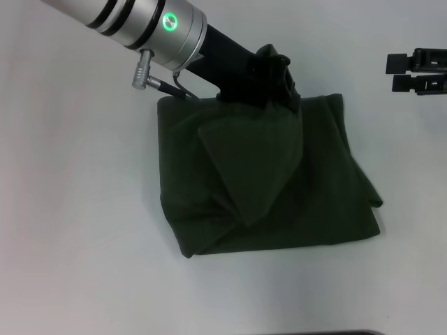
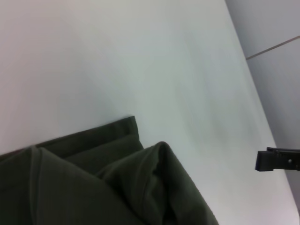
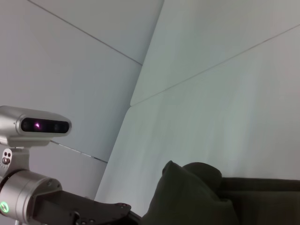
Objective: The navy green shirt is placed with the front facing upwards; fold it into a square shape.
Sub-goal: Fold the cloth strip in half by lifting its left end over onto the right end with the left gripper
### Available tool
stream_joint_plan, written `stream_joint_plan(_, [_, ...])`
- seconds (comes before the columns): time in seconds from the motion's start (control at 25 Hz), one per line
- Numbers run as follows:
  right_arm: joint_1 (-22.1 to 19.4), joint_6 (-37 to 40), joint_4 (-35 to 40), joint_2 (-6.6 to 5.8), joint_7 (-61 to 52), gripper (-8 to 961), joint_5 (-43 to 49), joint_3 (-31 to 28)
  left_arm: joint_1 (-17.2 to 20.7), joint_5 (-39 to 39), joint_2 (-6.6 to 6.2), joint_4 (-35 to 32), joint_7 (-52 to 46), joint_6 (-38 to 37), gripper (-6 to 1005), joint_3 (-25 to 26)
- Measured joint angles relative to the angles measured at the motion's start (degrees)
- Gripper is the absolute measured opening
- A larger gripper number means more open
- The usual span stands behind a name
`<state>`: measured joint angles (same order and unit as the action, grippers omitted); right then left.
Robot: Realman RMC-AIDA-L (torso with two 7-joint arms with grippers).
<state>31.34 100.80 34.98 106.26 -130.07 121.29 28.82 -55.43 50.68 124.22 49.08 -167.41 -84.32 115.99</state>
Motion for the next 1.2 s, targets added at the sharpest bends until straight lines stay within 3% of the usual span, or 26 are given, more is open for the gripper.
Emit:
stream_joint_plan(0.2, [0.02,-0.16,0.0,-0.04,0.0,912,0.0,0.0,0.99,5.31,-0.23,-1.58,3.36,-1.63,161,0.5])
stream_joint_plan(0.52, [0.21,-0.36,0.07,-0.09,0.0,913,0.0,0.0,2.43,7.18,-0.3,-1.0,4.89,-1.67,272,0.83])
stream_joint_plan(0.76, [0.11,-0.42,0.06,-0.1,0.0,913,0.0,0.0,3.06,9.43,-0.85,0.92,7.69,-4.15,380,5.29])
stream_joint_plan(0.84, [0.07,-0.44,0.13,-0.11,0.0,913,0.0,0.0,4.38,10.17,-2.15,2.28,10.03,-7.83,416,10.48])
stream_joint_plan(1.04, [0.67,-0.27,0.53,-0.93,-1.41,914,2.54,0.6,8.95,10.53,-7.56,4.1,11.9,-16.63,601,20.21])
stream_joint_plan(1.08, [0.92,-0.27,0.57,-1.15,-2.07,914,3.37,0.93,10.38,10.53,-8.87,4.45,11.72,-18.17,601,21.53])
stream_joint_plan(1.2, [1.92,0.04,1.13,-1.84,-3.71,914,5.96,1.79,14.85,10.56,-11.11,6.14,11.59,-21.88,601,25.72])
